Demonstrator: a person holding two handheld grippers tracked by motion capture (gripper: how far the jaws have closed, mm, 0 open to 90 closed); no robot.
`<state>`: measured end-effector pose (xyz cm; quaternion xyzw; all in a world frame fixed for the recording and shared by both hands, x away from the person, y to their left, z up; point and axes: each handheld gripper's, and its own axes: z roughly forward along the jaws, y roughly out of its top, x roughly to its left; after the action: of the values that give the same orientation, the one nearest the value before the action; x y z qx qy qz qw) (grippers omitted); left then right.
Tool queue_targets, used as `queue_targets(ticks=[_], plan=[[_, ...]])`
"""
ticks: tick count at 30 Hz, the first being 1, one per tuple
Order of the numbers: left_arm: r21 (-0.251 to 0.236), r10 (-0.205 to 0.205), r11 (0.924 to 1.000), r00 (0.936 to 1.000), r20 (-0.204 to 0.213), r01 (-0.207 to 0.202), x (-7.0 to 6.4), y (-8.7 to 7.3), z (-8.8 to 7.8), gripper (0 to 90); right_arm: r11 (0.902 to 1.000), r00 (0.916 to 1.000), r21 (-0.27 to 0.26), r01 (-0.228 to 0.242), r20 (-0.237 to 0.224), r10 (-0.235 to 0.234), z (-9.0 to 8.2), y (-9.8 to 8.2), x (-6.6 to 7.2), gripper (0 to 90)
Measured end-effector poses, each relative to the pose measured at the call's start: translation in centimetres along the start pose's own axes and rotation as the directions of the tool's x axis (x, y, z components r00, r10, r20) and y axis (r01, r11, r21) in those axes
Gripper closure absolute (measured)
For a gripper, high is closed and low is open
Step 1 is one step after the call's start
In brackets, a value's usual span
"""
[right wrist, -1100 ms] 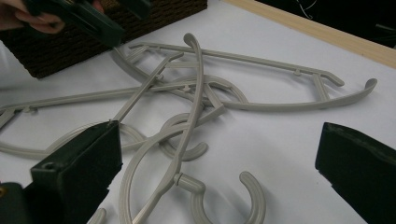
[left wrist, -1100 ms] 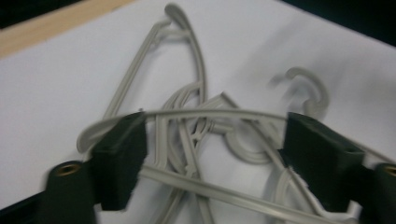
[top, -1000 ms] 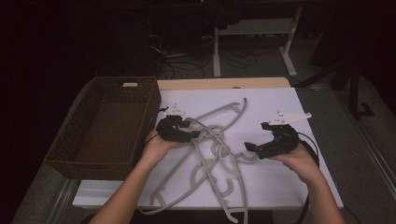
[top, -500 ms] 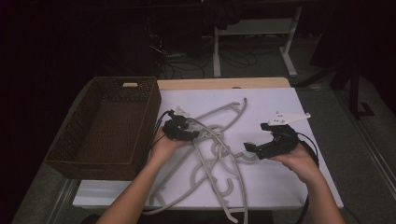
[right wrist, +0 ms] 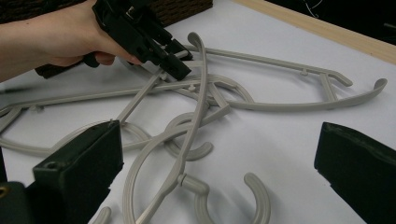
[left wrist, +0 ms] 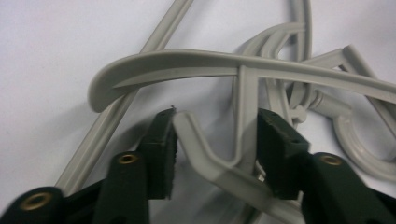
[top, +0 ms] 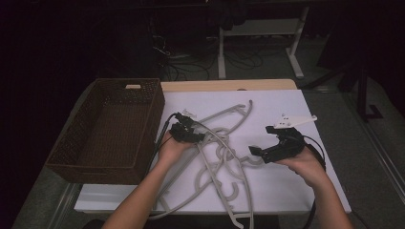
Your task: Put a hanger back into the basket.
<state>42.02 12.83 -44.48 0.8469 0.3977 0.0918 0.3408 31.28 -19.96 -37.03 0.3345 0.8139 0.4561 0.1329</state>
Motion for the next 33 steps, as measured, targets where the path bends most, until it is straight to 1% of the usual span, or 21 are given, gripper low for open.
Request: queue_targets(ticks=[7,11,16,18,20,21,22,25,27,28,31,33], plan=[[0.0,0.01,1.0,0.9999,-0.012,-0.01,-0.2,0.3,-0.1,53.7,1.0,1.0,-0.002,-0.005,-0.002,0.005,-0.1,0.0,0.0,1.0],[-0.022,0.019,0.9996,0.9997,-0.016,-0.019,-0.5,0.9,-0.7,53.9,1.0,1.0,-0.002,-0.005,-0.002,0.005,-0.1,0.0,0.0,1.0],[-0.044,0.06,0.9972,0.9981,-0.014,-0.061,-1.0,2.6,-1.4,54.0,1.0,1.0,-0.002,-0.007,-0.002,0.007,-0.1,0.0,-0.1,1.0],[-0.051,0.084,0.9951,0.9964,-0.012,-0.084,-1.1,3.4,-1.3,54.0,1.0,1.0,-0.002,-0.007,-0.001,0.007,-0.1,0.0,-0.1,1.0],[-0.054,0.096,0.9938,0.9952,-0.015,-0.097,-1.1,4.4,-1.0,54.0,1.0,1.0,-0.002,-0.008,-0.001,0.008,-0.1,0.0,-0.1,1.0],[-0.059,0.109,0.9923,0.994,-0.011,-0.109,-1.0,4.9,-0.8,54.0,1.0,1.0,-0.003,-0.008,-0.001,0.008,-0.1,0.0,-0.1,1.0],[-0.066,0.111,0.9917,0.9938,-0.004,-0.111,-0.9,5.4,-0.5,54.0,1.0,1.0,-0.003,-0.008,0.0,0.008,-0.1,0.0,-0.1,1.0],[-0.063,0.129,0.9897,0.9915,0.01,-0.128,-0.6,6.6,0.5,54.0,0.9999,0.9999,-0.005,-0.01,0.001,0.01,-0.2,0.0,-0.2,1.0],[-0.052,0.136,0.9894,0.9906,0.011,-0.136,-0.4,7.4,1.4,53.9,0.9999,0.9999,-0.005,-0.011,0.002,0.011,-0.2,-0.1,-0.3,1.0],[-0.052,0.139,0.989,0.99,0.02,-0.138,-0.2,8.0,2.2,53.8,0.9999,0.9999,-0.003,-0.011,0.002,0.011,-0.2,-0.1,-0.3,1.0],[-0.047,0.146,0.9884,0.989,0.025,-0.144,0.0,8.7,3.3,53.6,0.9999,0.9999,-0.004,-0.01,0.005,0.01,-0.2,-0.1,-0.3,1.0],[-0.038,0.152,0.9877,0.9882,0.017,-0.152,0.1,9.1,4.2,53.3,0.9999,0.9999,-0.007,-0.012,0.005,0.012,-0.3,-0.1,-0.4,1.0]])
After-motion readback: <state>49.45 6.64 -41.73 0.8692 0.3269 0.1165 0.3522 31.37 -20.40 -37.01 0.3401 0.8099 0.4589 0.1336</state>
